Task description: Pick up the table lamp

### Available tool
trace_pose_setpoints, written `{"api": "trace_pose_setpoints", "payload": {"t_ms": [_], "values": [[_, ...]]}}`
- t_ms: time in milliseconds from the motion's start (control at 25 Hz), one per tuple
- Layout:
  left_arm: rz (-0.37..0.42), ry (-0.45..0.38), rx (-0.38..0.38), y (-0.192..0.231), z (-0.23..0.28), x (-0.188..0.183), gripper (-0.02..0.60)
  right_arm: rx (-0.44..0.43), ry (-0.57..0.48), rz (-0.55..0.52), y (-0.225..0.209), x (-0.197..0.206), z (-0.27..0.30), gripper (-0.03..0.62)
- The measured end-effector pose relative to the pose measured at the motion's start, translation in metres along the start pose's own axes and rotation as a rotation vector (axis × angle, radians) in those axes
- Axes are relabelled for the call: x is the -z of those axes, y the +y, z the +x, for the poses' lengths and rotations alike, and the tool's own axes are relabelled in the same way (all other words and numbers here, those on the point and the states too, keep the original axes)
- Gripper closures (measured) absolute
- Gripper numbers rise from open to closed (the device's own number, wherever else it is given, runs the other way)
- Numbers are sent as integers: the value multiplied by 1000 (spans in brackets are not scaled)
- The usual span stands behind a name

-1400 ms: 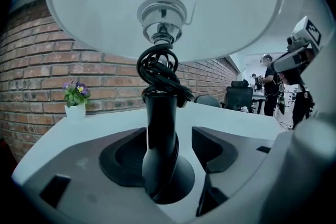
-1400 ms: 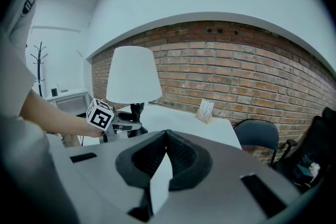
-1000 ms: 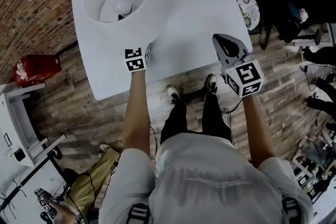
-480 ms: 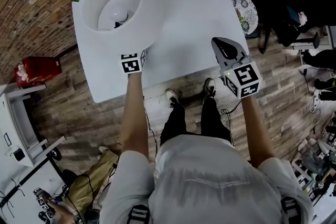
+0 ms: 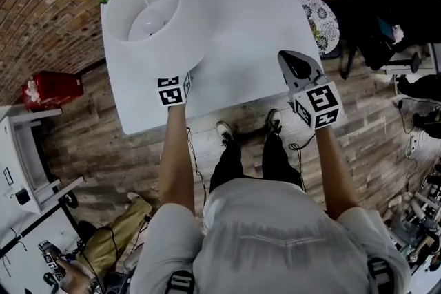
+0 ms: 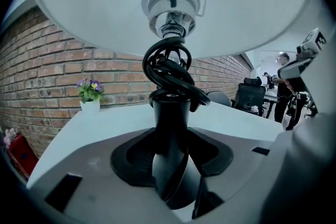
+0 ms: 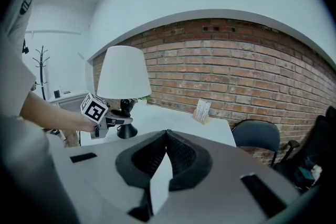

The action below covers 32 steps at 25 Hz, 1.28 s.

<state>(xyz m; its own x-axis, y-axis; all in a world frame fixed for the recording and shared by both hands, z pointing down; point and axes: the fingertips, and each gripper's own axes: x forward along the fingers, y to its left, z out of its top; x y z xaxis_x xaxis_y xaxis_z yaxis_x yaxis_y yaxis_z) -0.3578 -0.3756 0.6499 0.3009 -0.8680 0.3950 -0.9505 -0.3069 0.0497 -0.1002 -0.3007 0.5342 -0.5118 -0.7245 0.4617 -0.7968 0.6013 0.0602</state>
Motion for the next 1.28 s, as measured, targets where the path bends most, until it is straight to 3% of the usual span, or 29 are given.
{"api": "trace_pose_setpoints", "payload": {"t_ms": [200, 440, 640, 840, 1280], "values": [[19, -15, 24, -4, -21, -12, 408, -21, -22, -7, 3, -12, 4, 592], [-12, -52, 80, -21, -43, -38, 410, -32, -55, -11, -8, -30, 2, 592], [-54, -68, 55, -35, -50, -57, 410, -24, -78, -22, -29, -42, -10, 592], [4, -52, 25, -53, -54, -81, 408, 6, -117, -22, -56, -58, -29, 592], [55, -166, 67, -114, -70, -175, 408, 67, -199, -77, -117, -106, -66, 592]]}}
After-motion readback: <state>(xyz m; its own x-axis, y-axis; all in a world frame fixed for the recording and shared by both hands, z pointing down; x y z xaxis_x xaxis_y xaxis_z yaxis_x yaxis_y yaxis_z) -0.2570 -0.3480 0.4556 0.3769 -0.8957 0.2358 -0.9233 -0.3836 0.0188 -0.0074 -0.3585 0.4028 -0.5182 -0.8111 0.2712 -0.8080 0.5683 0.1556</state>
